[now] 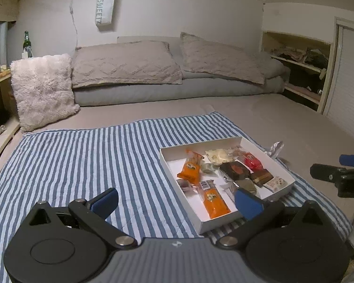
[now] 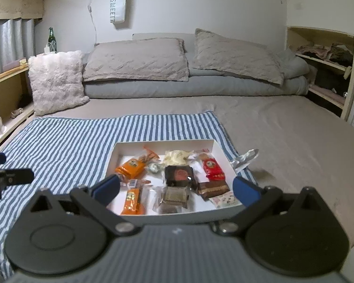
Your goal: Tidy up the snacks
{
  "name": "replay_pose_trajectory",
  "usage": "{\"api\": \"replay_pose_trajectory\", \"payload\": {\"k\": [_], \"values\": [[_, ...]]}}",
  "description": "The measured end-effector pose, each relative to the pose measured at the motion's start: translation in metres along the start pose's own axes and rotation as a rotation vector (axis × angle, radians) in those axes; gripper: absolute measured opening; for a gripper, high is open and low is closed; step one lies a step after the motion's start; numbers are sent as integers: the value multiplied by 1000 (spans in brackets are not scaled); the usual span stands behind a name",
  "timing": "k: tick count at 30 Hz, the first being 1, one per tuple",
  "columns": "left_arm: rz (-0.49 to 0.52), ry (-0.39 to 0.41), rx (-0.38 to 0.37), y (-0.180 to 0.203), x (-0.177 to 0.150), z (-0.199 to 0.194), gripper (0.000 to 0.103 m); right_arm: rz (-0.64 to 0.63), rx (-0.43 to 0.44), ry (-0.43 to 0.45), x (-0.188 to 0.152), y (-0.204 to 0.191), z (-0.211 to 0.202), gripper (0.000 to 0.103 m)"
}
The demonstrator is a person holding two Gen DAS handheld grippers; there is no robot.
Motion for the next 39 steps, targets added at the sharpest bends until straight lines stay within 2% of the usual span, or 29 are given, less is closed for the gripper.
{"api": "replay_pose_trajectory", "payload": {"k": [8,16,39], "values": [[-27,-2,43,-11,-16,-9,103,13,-2,9,-15,1,-13,102],[13,12,63,-10,-29,-19,103,-11,30,25,-25,-5,-23,102],[32,15,60,-11,-34,-26,103,-48,38,18,-33,-4,-28,102]]}}
Point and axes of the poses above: each gripper's, at about its wrist camera, not at the fingertips, and z roughly the way its jaws point, y to its right, x to its top, the point moved 3 cm from there along z, roughly the way its jaws point, and after that the axes turned 6 degrees about -y, right-handed, at the moved point
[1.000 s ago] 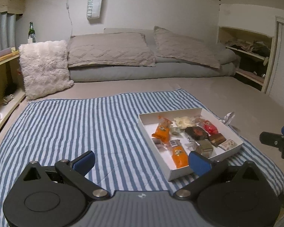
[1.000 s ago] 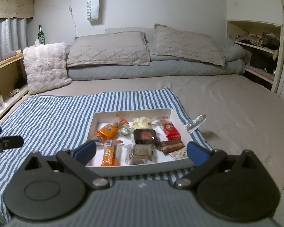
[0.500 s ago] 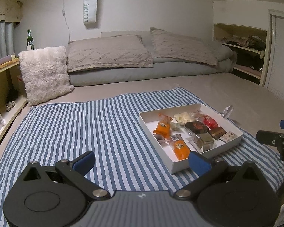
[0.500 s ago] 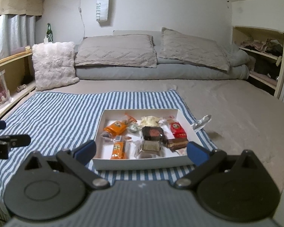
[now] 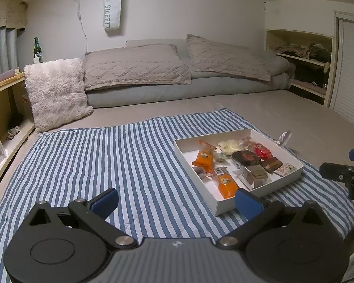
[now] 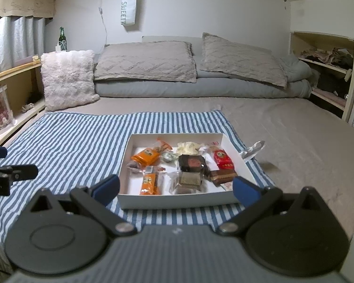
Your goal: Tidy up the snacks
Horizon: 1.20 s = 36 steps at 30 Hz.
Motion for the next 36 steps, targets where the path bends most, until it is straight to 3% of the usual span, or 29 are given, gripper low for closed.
{"api": "replay_pose_trajectory", "payload": {"k": [36], "values": [[-2,0,-8,-1,-1,0,103,-12,-2,-4,0,-4,1,103]]}}
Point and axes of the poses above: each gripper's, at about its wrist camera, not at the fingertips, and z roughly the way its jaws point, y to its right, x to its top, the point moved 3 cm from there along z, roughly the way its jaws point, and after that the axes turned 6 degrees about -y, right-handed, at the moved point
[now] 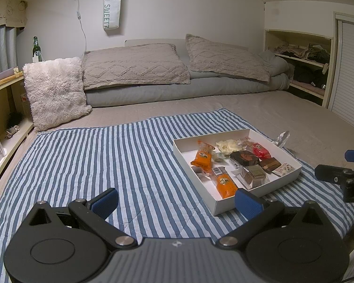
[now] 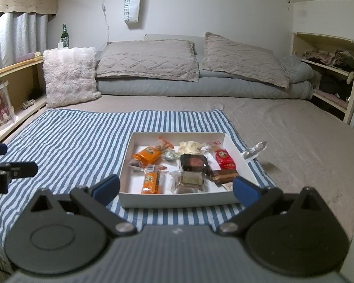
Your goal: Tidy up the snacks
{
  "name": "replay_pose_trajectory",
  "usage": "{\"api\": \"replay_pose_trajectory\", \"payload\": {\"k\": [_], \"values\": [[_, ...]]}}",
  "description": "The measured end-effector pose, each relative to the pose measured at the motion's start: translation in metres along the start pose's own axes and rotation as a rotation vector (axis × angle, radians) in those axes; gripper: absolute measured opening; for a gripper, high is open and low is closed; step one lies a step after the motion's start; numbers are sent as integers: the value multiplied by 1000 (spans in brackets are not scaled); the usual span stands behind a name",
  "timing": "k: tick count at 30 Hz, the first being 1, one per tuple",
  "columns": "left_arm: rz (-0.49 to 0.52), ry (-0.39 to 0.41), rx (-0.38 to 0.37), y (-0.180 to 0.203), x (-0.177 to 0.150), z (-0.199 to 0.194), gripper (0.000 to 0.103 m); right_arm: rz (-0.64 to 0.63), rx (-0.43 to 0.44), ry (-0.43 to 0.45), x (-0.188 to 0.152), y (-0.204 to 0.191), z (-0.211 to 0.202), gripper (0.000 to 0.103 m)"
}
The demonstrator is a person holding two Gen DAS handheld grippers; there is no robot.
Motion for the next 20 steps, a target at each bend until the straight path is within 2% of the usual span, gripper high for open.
{"api": "replay_pose_trajectory", "payload": {"k": [20], "values": [[-6,-9,9,-1,0,0,103,2,-1,0,0,-2,-1,103]]}}
Point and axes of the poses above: each gripper's, at about its wrist camera, not at the fingertips, and z roughly the way its jaws point, y to its right, x to its top, the point moved 3 cm from there along z, roughly the way its jaws point, and after that the axes turned 6 degrees about -y, right-handed, at the moved point
